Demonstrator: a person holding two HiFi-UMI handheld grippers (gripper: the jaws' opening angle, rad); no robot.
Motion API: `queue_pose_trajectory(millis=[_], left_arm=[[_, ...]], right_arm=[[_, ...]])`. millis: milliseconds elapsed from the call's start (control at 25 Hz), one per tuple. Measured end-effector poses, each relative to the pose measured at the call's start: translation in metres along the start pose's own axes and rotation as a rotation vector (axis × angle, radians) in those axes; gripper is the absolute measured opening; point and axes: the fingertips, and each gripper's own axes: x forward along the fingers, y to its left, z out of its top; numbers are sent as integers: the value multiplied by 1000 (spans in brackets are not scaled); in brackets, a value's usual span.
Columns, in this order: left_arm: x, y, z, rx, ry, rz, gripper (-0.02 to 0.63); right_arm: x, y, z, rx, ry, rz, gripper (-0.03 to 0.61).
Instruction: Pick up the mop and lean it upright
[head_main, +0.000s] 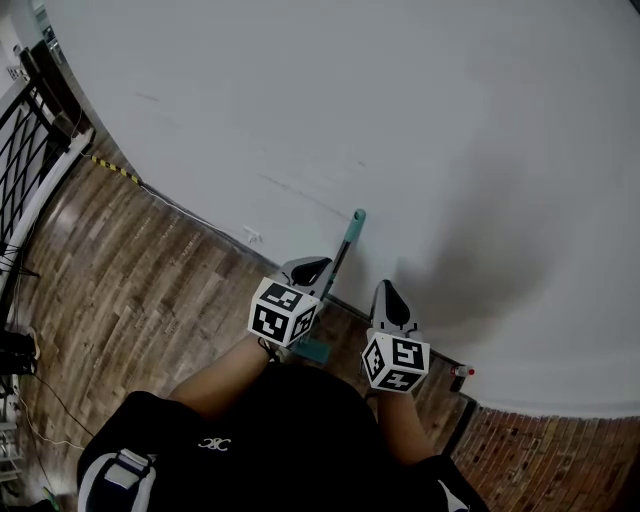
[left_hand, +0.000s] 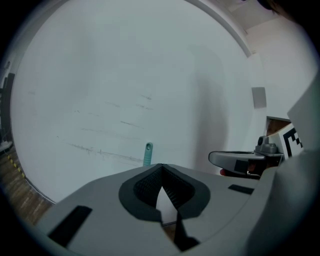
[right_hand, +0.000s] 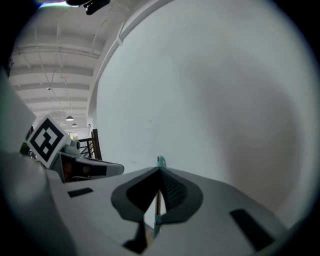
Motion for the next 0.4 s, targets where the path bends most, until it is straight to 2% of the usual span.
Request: queue_pose_trajectory(millis=[400], left_arm=[[0, -12, -5, 4, 3, 3, -3]], right_arm=[[-7, -8, -9, 33, 9, -2, 14]])
